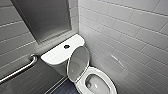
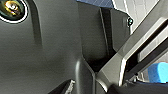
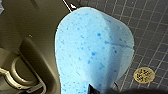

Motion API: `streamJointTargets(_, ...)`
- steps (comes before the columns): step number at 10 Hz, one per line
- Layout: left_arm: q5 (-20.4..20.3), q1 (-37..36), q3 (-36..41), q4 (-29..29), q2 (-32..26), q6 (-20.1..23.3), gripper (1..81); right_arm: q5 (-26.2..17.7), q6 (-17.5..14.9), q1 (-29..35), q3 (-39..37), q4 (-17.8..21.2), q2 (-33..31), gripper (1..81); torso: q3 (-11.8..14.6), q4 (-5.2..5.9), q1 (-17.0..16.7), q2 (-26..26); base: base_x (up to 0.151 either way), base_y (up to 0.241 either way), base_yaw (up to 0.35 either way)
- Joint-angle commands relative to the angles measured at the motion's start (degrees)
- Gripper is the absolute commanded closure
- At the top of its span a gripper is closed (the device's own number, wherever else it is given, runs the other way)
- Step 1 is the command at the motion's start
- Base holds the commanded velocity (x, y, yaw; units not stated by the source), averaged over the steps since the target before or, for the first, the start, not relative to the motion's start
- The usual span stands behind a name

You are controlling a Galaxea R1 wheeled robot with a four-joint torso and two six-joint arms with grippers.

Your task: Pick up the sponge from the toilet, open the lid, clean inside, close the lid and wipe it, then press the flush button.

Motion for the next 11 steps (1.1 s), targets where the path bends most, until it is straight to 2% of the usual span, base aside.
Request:
streamJointTargets(1, 1.3, 0.7, 0.6, 1.3, -1.6, 0.1, 1.0, -5.8, -25.0, -3.7, 11.8, 22.4, -3.5, 81.1, 0.0, 0.0, 0.0, 0.0, 0.0, 0.0, 0.0)
streamJointTargets(2, 1.3, 0.9, 0.4, 1.3, -1.6, 0.1, 1.0, -7.9, -32.3, -3.4, 15.2, 30.3, -4.2, 81.1, 0.0, 0.0, 0.0, 0.0, 0.0, 0.0, 0.0)
streamJointTargets(3, 1.3, 0.9, 0.2, 1.3, -1.1, 0.1, 1.0, -9.2, -35.3, -2.5, 19.3, 34.5, -5.9, 81.1, 0.0, 0.0, 0.0, 0.0, 0.0, 0.0, 0.0)
streamJointTargets(5, 1.3, 1.0, 0.1, 1.3, -1.0, 0.1, 1.0, -9.9, -35.0, 0.0, 30.9, 36.5, -12.9, 81.1, 0.0, 0.0, 0.0, 0.0, 0.0, 0.0, 0.0)
streamJointTargets(6, 1.3, 1.0, 0.1, 1.3, -1.0, 0.1, 1.0, -9.8, -34.5, 2.2, 36.5, 39.4, -16.1, 81.1, 0.0, 0.0, 0.0, 0.0, 0.0, 0.0, 0.0)
streamJointTargets(8, 1.3, 1.0, 0.1, 1.3, -0.9, 0.1, 1.0, -10.3, -35.6, 7.0, 43.7, 48.2, -20.2, 81.1, 0.0, 0.0, 0.0, 0.0, 0.0, 0.0, 0.0)
streamJointTargets(11, 1.3, 1.0, -0.7, 1.3, 0.3, 0.1, 1.0, -13.9, -35.9, 13.2, 49.4, 48.5, -25.8, 81.1, 0.0, 0.0, 0.0, 0.0, 0.0, 0.0, 0.0)
